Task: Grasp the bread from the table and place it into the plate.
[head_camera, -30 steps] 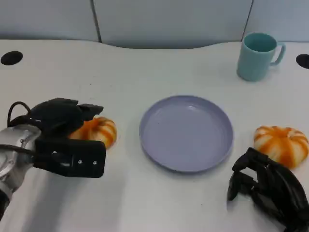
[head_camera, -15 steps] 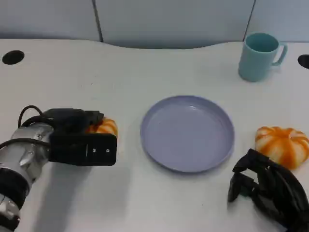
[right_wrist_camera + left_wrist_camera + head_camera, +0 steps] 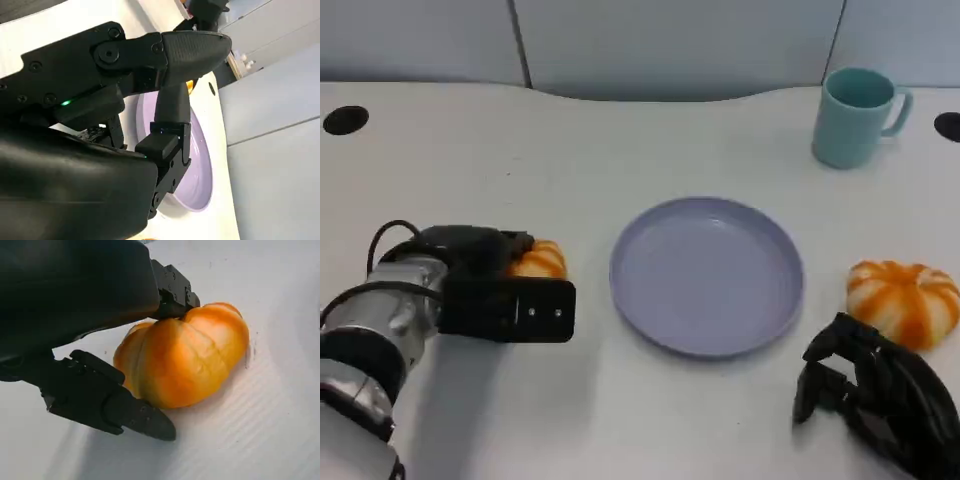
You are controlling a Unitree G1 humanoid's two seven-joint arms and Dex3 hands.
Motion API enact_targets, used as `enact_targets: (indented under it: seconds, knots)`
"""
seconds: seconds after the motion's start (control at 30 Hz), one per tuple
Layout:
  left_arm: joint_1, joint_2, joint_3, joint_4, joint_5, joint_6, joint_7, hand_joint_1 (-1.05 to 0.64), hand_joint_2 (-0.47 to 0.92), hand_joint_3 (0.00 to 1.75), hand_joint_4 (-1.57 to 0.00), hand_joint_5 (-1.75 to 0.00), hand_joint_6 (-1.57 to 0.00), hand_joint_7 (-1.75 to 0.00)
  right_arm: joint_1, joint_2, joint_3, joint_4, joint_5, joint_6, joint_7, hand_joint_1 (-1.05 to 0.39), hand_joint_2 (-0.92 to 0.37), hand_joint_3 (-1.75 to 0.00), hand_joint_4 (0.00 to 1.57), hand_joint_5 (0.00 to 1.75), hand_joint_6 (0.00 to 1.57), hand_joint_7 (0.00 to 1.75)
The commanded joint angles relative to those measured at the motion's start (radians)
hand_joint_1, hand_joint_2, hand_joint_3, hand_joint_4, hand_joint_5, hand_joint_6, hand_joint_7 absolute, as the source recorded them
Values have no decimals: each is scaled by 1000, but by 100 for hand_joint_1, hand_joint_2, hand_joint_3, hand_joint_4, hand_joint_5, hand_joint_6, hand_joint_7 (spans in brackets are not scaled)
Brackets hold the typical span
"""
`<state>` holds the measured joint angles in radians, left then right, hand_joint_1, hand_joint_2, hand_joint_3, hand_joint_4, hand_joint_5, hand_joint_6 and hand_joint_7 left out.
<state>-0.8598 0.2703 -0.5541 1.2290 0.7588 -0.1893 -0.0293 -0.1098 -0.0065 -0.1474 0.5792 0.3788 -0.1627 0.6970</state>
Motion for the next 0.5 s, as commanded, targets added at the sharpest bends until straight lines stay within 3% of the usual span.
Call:
enact_targets:
  seconds: [0.03, 0.17, 0.3, 0.37, 0.4, 0.5]
  knots:
    - [25, -4, -29, 52, 21, 7, 105, -32, 75, 1, -13, -14, -29, -3, 12, -16, -11, -12, 9, 8, 3, -57, -92, -30, 60, 175, 57, 142]
    - [40, -5, -23, 68, 6, -18, 183, -18, 85, 2, -31, -21, -47, -6, 22, -21, -5, -27, -9, 9, -16, -57, -92, -31, 59, 174, 58, 142]
    - [58, 7, -27, 77, 12, -74, 297, -18, 91, 4, -53, -33, -66, -13, 22, -20, -7, -30, 0, 17, -11, -56, -92, -32, 60, 175, 57, 143]
    - [73, 12, -25, 81, 12, -107, 378, -21, 92, 14, -75, -77, -100, -14, 27, -20, -7, -33, 0, 16, -11, -56, -92, -32, 59, 174, 57, 142]
    - [77, 13, -25, 83, 13, -116, 404, -22, 92, 23, -82, -109, -115, -23, 28, -20, -7, -34, -1, 16, -11, -55, -92, -33, 59, 174, 56, 142]
    - [78, 12, -28, 92, 14, -124, 428, -23, 92, 28, -85, -132, -123, -31, 29, -20, -8, -35, -1, 16, -10, -55, -92, -33, 58, 173, 56, 141]
